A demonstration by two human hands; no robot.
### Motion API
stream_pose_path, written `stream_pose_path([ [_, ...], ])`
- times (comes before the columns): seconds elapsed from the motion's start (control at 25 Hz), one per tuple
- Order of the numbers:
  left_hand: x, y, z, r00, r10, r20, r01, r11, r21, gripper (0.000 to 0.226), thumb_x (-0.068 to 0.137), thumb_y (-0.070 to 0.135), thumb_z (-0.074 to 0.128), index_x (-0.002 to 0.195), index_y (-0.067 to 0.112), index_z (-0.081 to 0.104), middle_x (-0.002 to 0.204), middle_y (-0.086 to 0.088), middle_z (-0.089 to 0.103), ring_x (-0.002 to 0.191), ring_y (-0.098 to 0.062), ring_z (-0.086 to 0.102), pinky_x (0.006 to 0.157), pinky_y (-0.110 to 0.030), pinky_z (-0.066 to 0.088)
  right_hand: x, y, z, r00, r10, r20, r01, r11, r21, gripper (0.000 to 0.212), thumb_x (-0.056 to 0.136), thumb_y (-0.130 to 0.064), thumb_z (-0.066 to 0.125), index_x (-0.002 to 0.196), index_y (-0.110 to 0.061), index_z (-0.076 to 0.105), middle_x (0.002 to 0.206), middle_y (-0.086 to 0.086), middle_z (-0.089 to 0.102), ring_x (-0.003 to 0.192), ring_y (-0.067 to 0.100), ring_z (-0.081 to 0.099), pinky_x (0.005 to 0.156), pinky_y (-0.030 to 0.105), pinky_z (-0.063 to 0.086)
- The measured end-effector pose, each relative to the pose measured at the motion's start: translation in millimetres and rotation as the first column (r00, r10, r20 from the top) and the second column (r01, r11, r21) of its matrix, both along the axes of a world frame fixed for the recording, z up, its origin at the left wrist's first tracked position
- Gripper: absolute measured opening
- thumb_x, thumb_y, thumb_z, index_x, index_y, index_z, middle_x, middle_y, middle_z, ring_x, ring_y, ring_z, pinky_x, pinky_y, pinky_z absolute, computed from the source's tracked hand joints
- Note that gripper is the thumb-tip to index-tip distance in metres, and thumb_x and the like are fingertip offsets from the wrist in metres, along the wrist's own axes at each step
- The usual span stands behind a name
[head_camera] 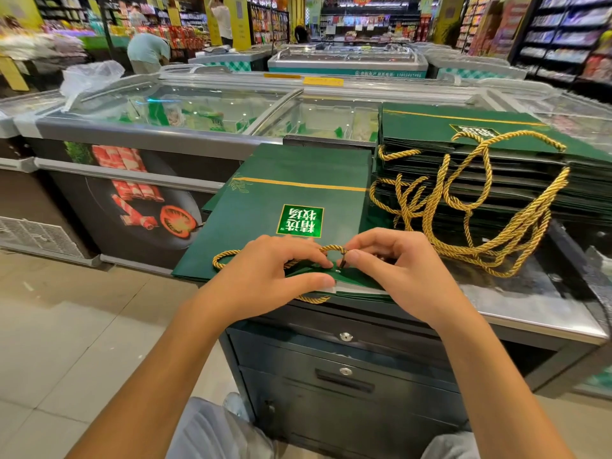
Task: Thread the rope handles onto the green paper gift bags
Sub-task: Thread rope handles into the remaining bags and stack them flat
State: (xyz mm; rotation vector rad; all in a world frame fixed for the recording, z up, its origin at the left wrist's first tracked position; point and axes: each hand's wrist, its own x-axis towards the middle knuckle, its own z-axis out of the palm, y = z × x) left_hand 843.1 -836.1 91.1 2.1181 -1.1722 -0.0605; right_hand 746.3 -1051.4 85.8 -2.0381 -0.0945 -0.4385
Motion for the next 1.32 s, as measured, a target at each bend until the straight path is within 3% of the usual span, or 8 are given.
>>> stream_pose_path([
  [0.2, 0, 1, -1, 1.000, -0.008, -0.003, 0.008, 1.000, -0.021, 0.026, 0.085, 0.051, 0.072, 0.108, 0.038, 0.076, 0.115, 0.024, 0.071, 0.125, 0.016, 0.048, 0.111, -0.032, 0.042, 1, 1, -1, 1.000, -0.004, 0.005, 0.005, 0.999, -0.051, 0.007, 0.092, -0.020, 0.074, 0.093, -0.023, 0.080, 0.078, -0.003, 0.074, 0.071, 0.024, 0.063, 0.067, 0.036, 0.052],
  [0.44, 1, 0, -2, 1.000, -0.015, 0.027, 0.016, 0.999, -0.029, 0.031, 0.085, 0.055, 0.067, 0.108, 0.037, 0.076, 0.114, 0.023, 0.072, 0.126, 0.015, 0.049, 0.111, -0.030, 0.043, 3, 2, -3, 0.999, -0.045, 0.010, 0.045, 0.997, -0.064, 0.006, 0.090, -0.021, 0.076, 0.091, -0.024, 0.080, 0.075, -0.009, 0.073, 0.065, 0.005, 0.061, 0.063, 0.018, 0.050],
  [0.68, 2, 0, -3, 1.000, -0.009, 0.025, 0.010, 1.000, -0.018, 0.034, 0.084, 0.059, 0.063, 0.108, 0.039, 0.075, 0.114, 0.023, 0.071, 0.126, 0.014, 0.049, 0.108, -0.027, 0.044, 3, 4, -4, 0.998, -0.063, 0.030, 0.065, 0.995, -0.075, 0.006, 0.090, -0.023, 0.076, 0.091, -0.022, 0.081, 0.075, -0.007, 0.073, 0.065, 0.007, 0.062, 0.063, 0.023, 0.052],
  [0.96, 0, 0, -2, 1.000, -0.001, 0.030, 0.001, 1.000, -0.023, 0.024, 0.088, 0.048, 0.070, 0.109, 0.038, 0.076, 0.113, 0.022, 0.072, 0.125, 0.013, 0.051, 0.108, -0.027, 0.043, 6, 4, -7, 0.997, -0.075, 0.033, 0.078, 0.992, -0.101, 0.007, 0.090, -0.028, 0.076, 0.093, -0.025, 0.081, 0.077, -0.010, 0.073, 0.069, 0.012, 0.064, 0.068, 0.035, 0.056],
  [1.08, -3, -2, 0, 0.999, -0.012, 0.040, 0.013, 1.000, -0.027, 0.019, 0.091, 0.044, 0.069, 0.106, 0.036, 0.076, 0.108, 0.024, 0.072, 0.115, 0.005, 0.060, 0.100, -0.026, 0.047, 6, 4, -8, 1.000, -0.027, 0.015, 0.029, 0.993, -0.115, 0.009, 0.093, -0.027, 0.073, 0.093, -0.024, 0.081, 0.077, -0.006, 0.072, 0.073, 0.020, 0.064, 0.069, 0.041, 0.054],
  [1.16, -5, -4, 4, 0.999, 0.016, 0.028, -0.015, 1.000, -0.027, 0.016, 0.094, 0.042, 0.065, 0.104, 0.036, 0.077, 0.103, 0.022, 0.073, 0.103, -0.003, 0.066, 0.091, -0.033, 0.052, 4, 2, -6, 1.000, 0.005, 0.000, -0.005, 0.992, -0.127, 0.019, 0.099, -0.026, 0.064, 0.093, -0.019, 0.080, 0.081, 0.001, 0.071, 0.079, 0.023, 0.064, 0.075, 0.043, 0.051],
  [1.24, -5, -7, 9, 0.998, 0.048, 0.035, -0.048, 0.999, -0.004, 0.020, 0.096, 0.043, 0.062, 0.105, 0.035, 0.078, 0.091, 0.016, 0.075, 0.084, -0.007, 0.068, 0.076, -0.033, 0.054, -1, -2, -2, 0.999, 0.051, -0.014, -0.052, 0.993, -0.110, 0.018, 0.099, -0.019, 0.062, 0.098, -0.019, 0.080, 0.094, -0.004, 0.073, 0.092, 0.011, 0.066, 0.085, 0.031, 0.051],
  [1.32, -5, -10, 12, 0.996, 0.062, 0.060, -0.065, 0.997, 0.039, 0.025, 0.098, 0.042, 0.058, 0.106, 0.032, 0.079, 0.077, 0.011, 0.073, 0.064, -0.007, 0.061, 0.058, -0.020, 0.046, -4, -4, 1, 0.996, 0.091, -0.020, -0.092, 0.986, -0.139, 0.019, 0.096, -0.013, 0.066, 0.107, -0.022, 0.079, 0.107, -0.015, 0.072, 0.106, 0.003, 0.065, 0.093, 0.018, 0.048],
])
